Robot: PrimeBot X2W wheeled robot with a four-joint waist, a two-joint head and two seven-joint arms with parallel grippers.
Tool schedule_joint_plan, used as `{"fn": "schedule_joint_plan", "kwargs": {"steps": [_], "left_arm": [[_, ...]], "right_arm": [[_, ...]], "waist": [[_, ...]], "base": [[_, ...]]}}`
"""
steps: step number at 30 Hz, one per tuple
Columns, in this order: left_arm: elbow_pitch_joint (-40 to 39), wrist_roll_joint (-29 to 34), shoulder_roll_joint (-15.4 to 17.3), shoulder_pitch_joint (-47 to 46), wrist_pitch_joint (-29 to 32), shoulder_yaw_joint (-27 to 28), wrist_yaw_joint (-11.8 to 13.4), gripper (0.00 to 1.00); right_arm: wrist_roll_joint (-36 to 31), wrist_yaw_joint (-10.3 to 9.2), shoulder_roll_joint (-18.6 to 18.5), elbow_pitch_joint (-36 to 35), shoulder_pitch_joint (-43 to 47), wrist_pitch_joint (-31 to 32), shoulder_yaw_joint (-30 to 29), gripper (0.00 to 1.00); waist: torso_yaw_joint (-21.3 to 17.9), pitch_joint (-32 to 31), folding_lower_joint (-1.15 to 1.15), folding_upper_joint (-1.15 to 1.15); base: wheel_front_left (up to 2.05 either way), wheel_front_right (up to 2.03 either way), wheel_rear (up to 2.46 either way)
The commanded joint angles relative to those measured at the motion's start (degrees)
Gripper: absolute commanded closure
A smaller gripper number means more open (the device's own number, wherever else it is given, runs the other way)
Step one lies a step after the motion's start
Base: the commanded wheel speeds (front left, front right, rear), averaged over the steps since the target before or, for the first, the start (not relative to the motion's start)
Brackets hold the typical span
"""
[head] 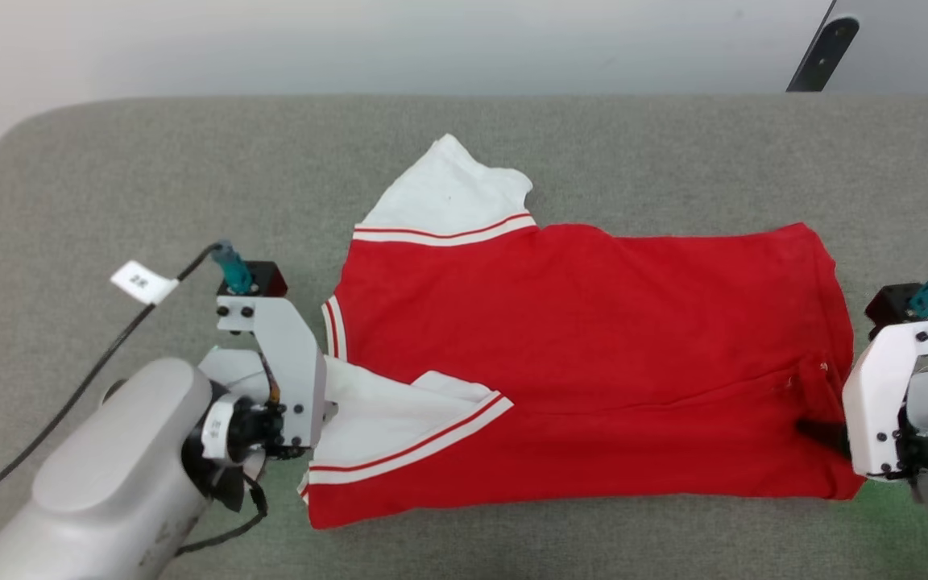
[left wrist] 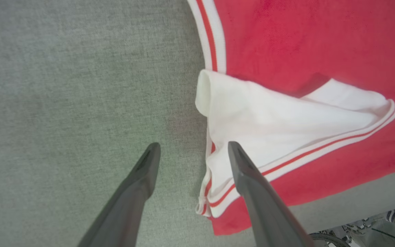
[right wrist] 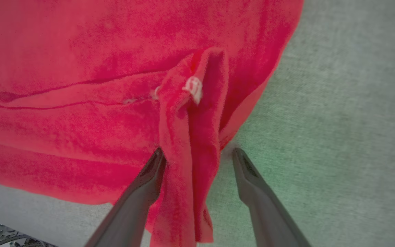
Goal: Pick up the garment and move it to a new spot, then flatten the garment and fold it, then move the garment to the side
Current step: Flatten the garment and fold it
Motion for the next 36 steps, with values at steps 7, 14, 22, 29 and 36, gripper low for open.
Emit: {"fn": "schedule_joint_plan", "kwargs": {"steps": [7,14,22,29,36], "left_arm": [[-3.4,0.55,1.81,3.7,-4.51,1.31,0.12,0.0],[-6.54,1.35,2.61,6.75,-11.41,2.92,-0.6,0.0],[-7.49,3.12,2.93,6.18,-18.58,4.46,-2.64,0.0],[-5.19,5.13,2.28,-0.77,-22.66,5.65,-6.03,0.0],[1.74,7.4,2.77,-13.25,-22.09,5.94,-11.15,0.0]], "right_arm": [[-2.33,-0.08,-2.1,-5.86,2.07,-3.44,-1.63,0.0],[-4.6,-0.08,-6.12,-17.1,7.93,-16.48,-1.26,0.0],[-15.42,-0.08,-4.17,-24.23,17.12,-46.2,-6.7,0.0],[-23.3,-0.08,4.61,-26.42,23.03,-62.54,-11.35,0.0],[-25.47,-0.08,9.69,-27.29,22.88,-67.36,-11.38,0.0]], "waist": [[-0.82,-4.04,0.0,0.0],[-1.11,-6.7,0.0,0.0],[-2.15,-6.38,0.0,0.0],[-6.59,-1.97,0.0,0.0],[-12.99,5.49,0.0,0.0]], "base": [[0.0,0.0,0.0],[0.0,0.0,0.0],[0.0,0.0,0.0],[0.0,0.0,0.0],[0.0,0.0,0.0]]}}
